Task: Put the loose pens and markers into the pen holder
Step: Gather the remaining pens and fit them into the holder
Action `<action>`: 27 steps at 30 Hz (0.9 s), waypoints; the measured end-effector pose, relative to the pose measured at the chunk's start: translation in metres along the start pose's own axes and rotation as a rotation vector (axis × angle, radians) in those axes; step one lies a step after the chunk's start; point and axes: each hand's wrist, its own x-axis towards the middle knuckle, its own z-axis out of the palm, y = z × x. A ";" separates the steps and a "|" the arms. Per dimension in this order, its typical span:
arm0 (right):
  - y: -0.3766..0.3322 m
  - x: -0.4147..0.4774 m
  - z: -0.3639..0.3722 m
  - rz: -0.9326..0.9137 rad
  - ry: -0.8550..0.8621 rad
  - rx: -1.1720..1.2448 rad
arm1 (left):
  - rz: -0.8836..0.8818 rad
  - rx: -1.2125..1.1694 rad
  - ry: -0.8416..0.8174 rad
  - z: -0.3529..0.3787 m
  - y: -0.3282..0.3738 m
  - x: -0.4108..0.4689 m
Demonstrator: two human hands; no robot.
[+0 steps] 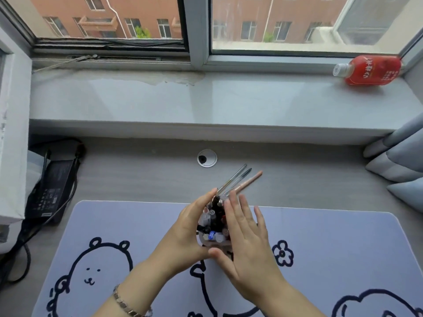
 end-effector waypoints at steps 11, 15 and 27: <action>0.069 0.064 -0.027 0.152 0.117 0.099 | -0.003 -0.041 -0.023 -0.002 0.011 -0.001; 0.101 0.091 0.004 -0.008 -0.267 -0.291 | -0.008 0.035 -0.008 -0.005 0.022 -0.004; 0.105 0.042 -0.023 -0.011 0.066 -0.038 | 0.303 0.555 0.430 0.031 0.038 0.014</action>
